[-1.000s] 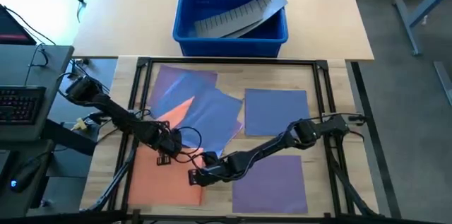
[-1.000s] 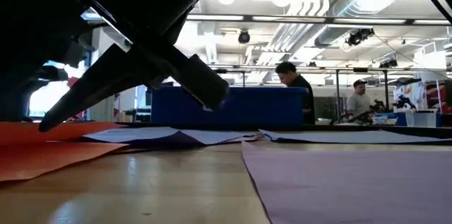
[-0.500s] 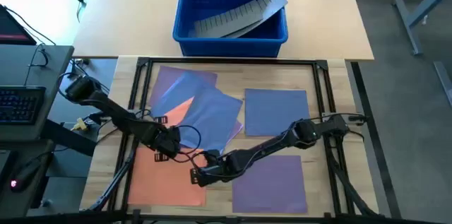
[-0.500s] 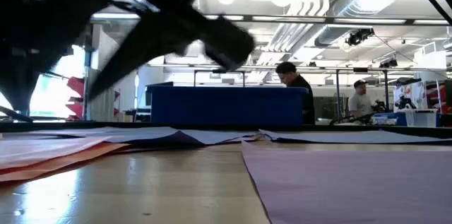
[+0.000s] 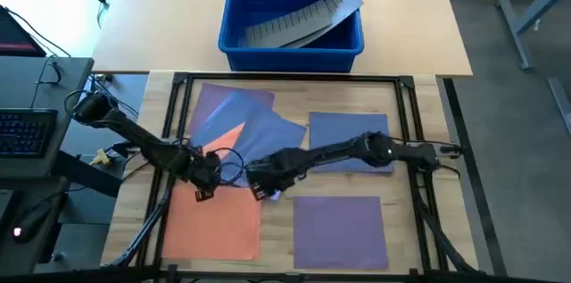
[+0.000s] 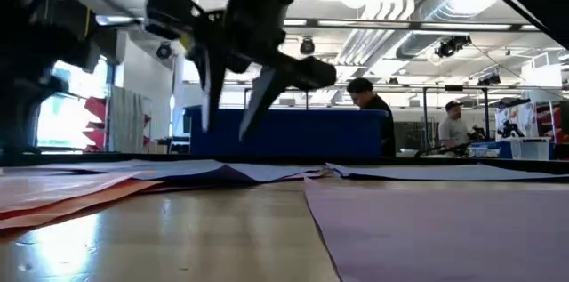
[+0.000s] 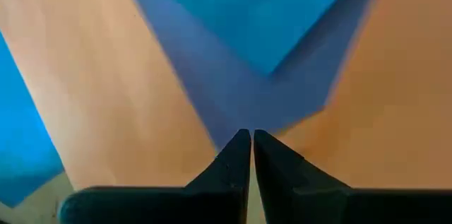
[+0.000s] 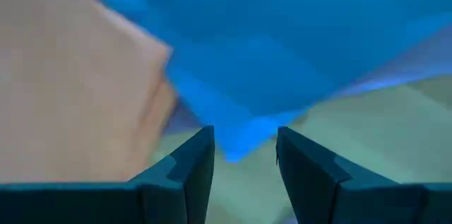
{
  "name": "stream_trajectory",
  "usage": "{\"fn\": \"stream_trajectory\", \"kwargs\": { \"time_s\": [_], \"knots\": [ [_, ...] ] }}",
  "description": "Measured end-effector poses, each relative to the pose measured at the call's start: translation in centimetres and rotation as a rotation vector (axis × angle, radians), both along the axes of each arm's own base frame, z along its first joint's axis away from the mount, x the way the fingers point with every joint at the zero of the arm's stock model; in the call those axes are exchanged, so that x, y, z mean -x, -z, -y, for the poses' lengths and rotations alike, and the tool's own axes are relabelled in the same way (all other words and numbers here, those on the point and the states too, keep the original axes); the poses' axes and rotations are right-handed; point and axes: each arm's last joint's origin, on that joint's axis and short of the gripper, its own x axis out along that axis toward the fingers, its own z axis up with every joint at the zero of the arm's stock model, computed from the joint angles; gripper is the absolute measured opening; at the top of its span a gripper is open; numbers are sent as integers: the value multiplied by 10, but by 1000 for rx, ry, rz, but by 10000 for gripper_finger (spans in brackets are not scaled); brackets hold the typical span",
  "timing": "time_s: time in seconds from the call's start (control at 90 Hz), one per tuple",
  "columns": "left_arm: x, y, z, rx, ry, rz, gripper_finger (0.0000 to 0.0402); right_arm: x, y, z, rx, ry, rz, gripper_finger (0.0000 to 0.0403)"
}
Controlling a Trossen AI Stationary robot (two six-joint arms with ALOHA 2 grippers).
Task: Organize paper
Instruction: Stack the blue paper on top of the blue paper
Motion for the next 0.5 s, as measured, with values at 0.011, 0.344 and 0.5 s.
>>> {"fn": "stream_trajectory", "kwargs": {
  "time_s": [0.011, 0.344, 0.5],
  "knots": [
    [1, 1, -1, -1, -2, -1, 0, 0, -1, 1, -5, -4, -1, 139],
    [4, 13, -6, 12, -24, 1, 0, 5, -6, -35, 124, -790, 131, 202],
    [3, 13, -5, 26, -16, 15, 0, 19, 2, -75, 375, -1233, 109, 230]
  ]
}}
